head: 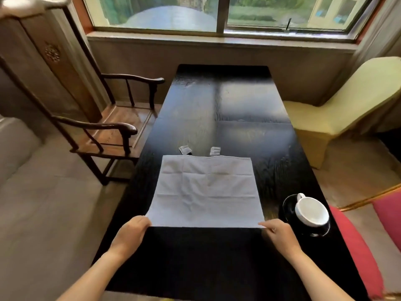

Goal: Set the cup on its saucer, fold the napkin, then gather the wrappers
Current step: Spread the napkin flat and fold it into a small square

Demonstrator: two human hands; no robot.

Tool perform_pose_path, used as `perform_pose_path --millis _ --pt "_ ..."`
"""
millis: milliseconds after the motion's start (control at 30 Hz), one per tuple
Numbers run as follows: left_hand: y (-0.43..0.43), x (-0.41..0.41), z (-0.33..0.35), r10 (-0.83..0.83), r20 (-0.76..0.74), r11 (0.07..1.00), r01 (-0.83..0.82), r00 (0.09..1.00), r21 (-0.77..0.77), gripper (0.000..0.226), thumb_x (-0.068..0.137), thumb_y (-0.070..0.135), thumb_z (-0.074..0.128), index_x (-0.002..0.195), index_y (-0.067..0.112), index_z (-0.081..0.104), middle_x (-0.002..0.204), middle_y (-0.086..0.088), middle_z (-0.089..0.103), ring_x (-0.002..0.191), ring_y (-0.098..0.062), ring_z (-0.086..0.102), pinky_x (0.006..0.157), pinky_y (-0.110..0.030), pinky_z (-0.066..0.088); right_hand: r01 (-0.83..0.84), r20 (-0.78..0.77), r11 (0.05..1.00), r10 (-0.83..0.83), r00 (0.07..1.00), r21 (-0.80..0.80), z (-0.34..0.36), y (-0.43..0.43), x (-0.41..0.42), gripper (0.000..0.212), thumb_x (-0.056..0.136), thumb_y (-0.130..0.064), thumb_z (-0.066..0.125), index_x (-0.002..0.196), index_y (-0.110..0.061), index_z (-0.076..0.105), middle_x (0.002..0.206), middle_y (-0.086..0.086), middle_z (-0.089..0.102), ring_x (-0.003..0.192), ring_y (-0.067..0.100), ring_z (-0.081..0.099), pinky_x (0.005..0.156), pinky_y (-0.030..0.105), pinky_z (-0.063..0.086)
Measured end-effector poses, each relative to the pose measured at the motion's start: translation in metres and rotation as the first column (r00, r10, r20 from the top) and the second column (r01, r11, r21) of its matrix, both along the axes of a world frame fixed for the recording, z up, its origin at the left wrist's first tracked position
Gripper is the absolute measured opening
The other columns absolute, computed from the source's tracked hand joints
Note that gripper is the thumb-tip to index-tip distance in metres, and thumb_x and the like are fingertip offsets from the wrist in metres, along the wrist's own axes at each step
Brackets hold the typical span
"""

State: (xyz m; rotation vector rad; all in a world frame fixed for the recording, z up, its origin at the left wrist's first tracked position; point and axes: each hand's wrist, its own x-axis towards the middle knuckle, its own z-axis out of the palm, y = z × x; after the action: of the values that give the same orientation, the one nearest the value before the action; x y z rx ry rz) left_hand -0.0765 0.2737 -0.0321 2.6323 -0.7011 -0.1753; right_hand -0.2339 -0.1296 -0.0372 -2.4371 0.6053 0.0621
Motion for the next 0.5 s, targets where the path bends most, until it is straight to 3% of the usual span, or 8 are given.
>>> perform_pose_path --millis 133,267,367,433,500 --pt "0.002 -0.022 -0.015 0.022 -0.122 0.995 -0.01 0.992 0.1 0.019 0.09 0.01 0.051 0.072 0.016 0.058 0.073 0.006 0.056 0.07 -0.012 0.054 0.071 -0.028 0.049 -0.044 -0.153 0.998 0.051 0.987 0.046 -0.025 0.003 -0.021 0.02 0.088 -0.014 0.063 0.106 -0.016 0.073 0.105 0.002 0.071 0.103 0.017 0.064 0.088 0.021 0.045" --pt "0.014 -0.04 -0.025 0.062 -0.275 0.993 -0.033 0.959 0.109 0.021 0.087 0.014 0.055 0.067 0.017 0.054 0.069 0.006 0.059 0.066 -0.009 0.055 0.066 -0.03 0.048 -0.102 -0.26 0.991 0.121 0.958 0.086 -0.036 -0.005 -0.034 0.018 0.087 -0.023 0.065 0.102 -0.019 0.074 0.101 -0.006 0.073 0.095 0.008 0.064 0.084 0.018 0.047" --pt "0.021 -0.041 -0.024 0.096 -0.361 0.994 -0.067 0.928 0.091 0.016 0.085 0.017 0.064 0.07 0.02 0.061 0.072 0.004 0.064 0.071 -0.007 0.061 0.069 -0.027 0.052 -0.146 -0.35 0.975 0.198 0.916 0.167 -0.031 -0.018 -0.027 0.013 0.086 -0.028 0.067 0.078 -0.023 0.076 0.073 -0.012 0.069 0.07 0.0 0.061 0.066 0.013 0.044" --pt "0.019 -0.033 -0.02 0.138 -0.4 0.989 -0.145 0.906 0.014 0.015 0.083 0.014 0.067 0.07 0.021 0.064 0.073 0.004 0.067 0.074 -0.007 0.063 0.072 -0.026 0.053 -0.152 -0.364 0.964 0.225 0.904 0.217 -0.025 -0.028 -0.012 0.03 0.083 -0.028 0.068 0.055 -0.019 0.063 0.054 -0.009 0.052 0.053 0.005 0.048 0.058 0.022 0.038" --pt "0.013 -0.018 -0.016 0.201 -0.415 0.963 -0.258 0.887 -0.085 0.012 0.082 0.013 0.068 0.073 0.021 0.067 0.076 0.004 0.07 0.078 -0.008 0.065 0.074 -0.026 0.052 -0.069 -0.295 0.946 0.167 0.941 0.316 -0.017 -0.039 0.005 0.035 0.082 -0.023 0.071 0.056 -0.004 0.057 0.056 0.001 0.046 0.058 0.012 0.044 0.061 0.029 0.033"
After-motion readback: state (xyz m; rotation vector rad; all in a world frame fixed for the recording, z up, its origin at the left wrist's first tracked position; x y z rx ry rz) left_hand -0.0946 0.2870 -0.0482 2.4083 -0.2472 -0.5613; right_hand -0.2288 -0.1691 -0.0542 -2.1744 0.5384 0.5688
